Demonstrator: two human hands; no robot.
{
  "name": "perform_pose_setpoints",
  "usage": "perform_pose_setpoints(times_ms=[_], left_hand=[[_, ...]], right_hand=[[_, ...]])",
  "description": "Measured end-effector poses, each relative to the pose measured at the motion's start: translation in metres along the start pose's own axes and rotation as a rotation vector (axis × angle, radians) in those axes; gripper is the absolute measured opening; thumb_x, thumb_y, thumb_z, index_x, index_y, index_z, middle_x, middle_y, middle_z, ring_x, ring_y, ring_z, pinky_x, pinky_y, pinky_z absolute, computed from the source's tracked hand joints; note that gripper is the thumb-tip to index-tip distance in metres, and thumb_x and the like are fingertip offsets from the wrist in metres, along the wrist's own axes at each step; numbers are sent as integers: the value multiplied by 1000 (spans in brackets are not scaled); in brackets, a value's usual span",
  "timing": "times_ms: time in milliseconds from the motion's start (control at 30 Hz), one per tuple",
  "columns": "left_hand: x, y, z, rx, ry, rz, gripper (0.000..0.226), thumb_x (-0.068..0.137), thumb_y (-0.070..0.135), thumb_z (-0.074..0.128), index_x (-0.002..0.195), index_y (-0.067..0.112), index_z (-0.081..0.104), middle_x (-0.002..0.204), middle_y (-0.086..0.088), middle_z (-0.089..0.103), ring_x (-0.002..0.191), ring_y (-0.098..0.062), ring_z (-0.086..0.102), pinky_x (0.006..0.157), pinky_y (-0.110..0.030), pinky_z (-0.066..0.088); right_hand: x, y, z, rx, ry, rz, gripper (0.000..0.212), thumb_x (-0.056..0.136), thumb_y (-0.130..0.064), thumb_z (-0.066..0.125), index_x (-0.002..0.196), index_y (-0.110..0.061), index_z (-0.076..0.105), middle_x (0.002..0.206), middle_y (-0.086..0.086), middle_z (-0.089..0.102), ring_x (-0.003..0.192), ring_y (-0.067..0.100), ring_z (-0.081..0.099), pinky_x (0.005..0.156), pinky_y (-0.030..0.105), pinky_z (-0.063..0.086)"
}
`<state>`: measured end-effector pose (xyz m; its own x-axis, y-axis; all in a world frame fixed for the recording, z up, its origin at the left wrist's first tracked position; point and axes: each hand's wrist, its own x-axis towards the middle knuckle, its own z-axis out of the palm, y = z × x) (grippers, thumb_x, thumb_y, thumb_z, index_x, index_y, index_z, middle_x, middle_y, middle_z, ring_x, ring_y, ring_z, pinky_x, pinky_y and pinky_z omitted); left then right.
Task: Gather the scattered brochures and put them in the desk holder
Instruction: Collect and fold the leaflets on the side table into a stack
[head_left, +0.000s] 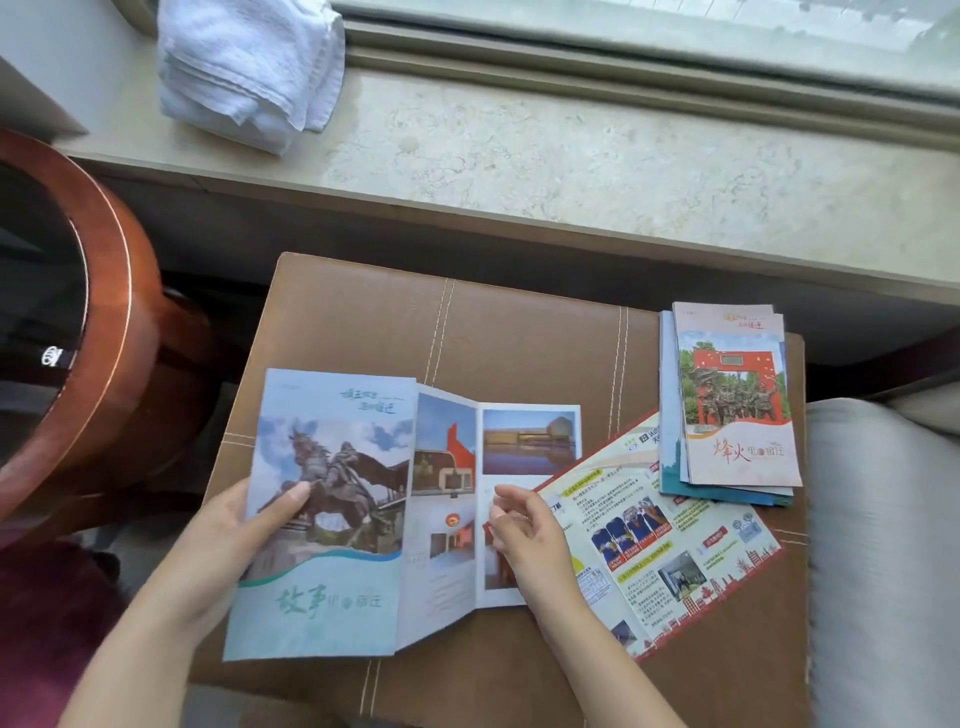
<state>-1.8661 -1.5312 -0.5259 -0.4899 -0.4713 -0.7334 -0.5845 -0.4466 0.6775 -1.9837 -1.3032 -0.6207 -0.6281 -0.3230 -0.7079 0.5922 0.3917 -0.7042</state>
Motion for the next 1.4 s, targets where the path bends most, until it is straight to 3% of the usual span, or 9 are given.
perform_pose_setpoints(times_ms=[167,400,533,667,800,933,1167,1267,1400], left_hand=[[-3,-4,-3,18,-33,-30,33,79,26,66,109,13,65,103,-10,75,89,-31,73,69,-36,59],[25,-45,81,97,9,29,16,87,17,67,102,12,63,100,-9,74,82,-20,74,59,-24,56],[46,-73,120,487,100,141,29,86,19,67,114,14,58,124,-4,50,119,-20,46,102,-31,38],[55,-82,132,452,137,114,42,84,19,68,122,19,49,124,1,39,120,-22,43,105,-33,36],[60,-80,133,348,149,30,43,83,17,70,122,16,50,119,-3,54,108,-21,56,95,-38,47],[58,-65,125,290,107,65,4,90,15,63,92,16,66,87,3,70,83,-19,65,67,-24,49],[29,-35,90,29,165,157,15,96,17,52,109,24,58,107,2,71,93,-17,70,70,-29,56],[17,-18,92,-39,117,177,16,96,18,52,110,23,59,105,2,73,90,-15,72,61,-23,57],[17,2,134,16,67,228,19,95,17,55,113,20,56,111,-1,71,97,-17,70,74,-33,57]], right_hand=[[-5,-8,13,35,-110,78,15,98,-29,49,109,-29,59,117,-1,64,106,9,62,82,24,54],[-2,-15,9,274,-107,177,64,76,-72,40,114,-27,64,106,-3,75,97,13,71,79,29,57],[1,-10,-8,90,5,79,41,91,-51,51,126,-30,55,118,-10,68,107,9,65,81,21,51],[11,-3,-10,-77,56,68,33,96,-16,50,129,-20,46,122,-1,60,110,15,59,84,23,47],[18,-3,-8,-92,91,99,28,94,-12,53,120,-18,46,112,-1,61,98,11,61,74,18,49],[14,-5,-4,-73,30,88,27,93,-13,56,115,-23,47,102,-14,60,91,-4,57,57,3,43],[0,-26,11,-173,4,-116,45,90,-14,60,130,-27,45,126,-11,45,115,3,46,90,10,38],[-5,-42,10,-49,-51,-108,42,93,-13,57,130,-29,46,122,-9,54,110,-4,51,82,2,41],[-11,-63,-21,103,146,-186,35,92,-6,57,116,-32,54,110,-19,60,96,-19,56,77,0,43]])
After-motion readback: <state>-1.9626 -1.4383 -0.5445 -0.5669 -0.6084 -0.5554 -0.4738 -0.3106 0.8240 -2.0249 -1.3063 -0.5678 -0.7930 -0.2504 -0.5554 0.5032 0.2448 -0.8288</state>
